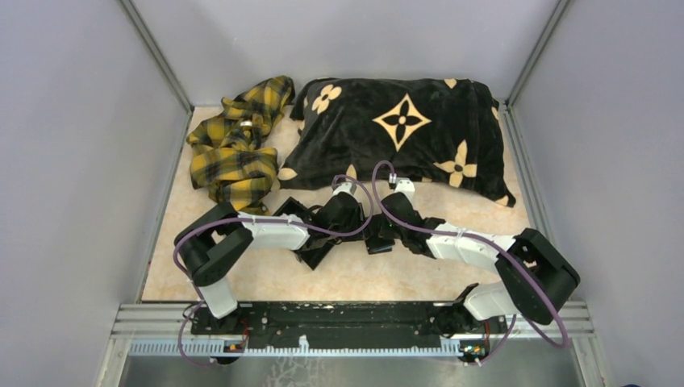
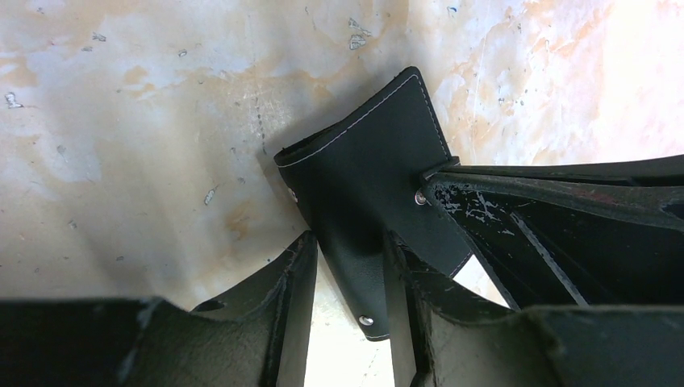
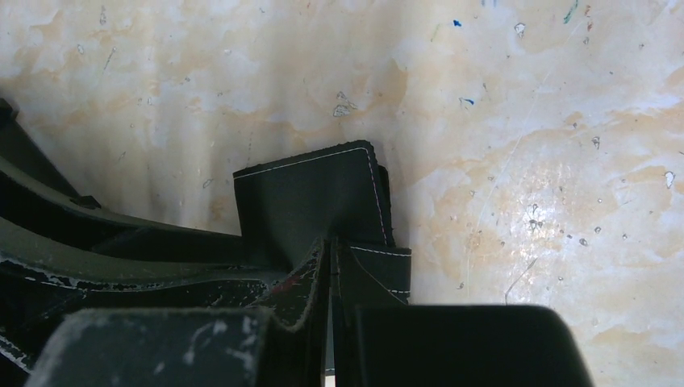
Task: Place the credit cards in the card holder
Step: Close the card holder at the center of the board.
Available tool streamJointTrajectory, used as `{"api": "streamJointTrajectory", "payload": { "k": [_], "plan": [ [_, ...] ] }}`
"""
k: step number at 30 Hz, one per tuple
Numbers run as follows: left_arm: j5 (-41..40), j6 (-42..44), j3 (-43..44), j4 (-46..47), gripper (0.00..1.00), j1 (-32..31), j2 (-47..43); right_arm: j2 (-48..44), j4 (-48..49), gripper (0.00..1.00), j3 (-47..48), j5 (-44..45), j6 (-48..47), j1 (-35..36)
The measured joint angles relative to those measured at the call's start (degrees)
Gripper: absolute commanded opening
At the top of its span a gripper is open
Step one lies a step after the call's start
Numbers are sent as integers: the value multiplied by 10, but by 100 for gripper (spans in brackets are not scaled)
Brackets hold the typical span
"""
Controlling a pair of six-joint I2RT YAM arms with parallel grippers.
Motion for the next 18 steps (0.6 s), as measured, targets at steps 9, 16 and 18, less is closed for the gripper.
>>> {"api": "streamJointTrajectory", "payload": {
  "k": [9, 16, 18],
  "plan": [
    [2, 0, 0, 3, 43, 0, 1, 9, 11, 0, 0, 7, 0, 4],
    [3, 0, 0, 3, 42, 1, 1, 12, 19, 0, -2, 18, 6, 10],
    [3, 0, 0, 4, 42, 1, 1, 12, 28, 0, -9, 24, 12, 12]
  ]
}}
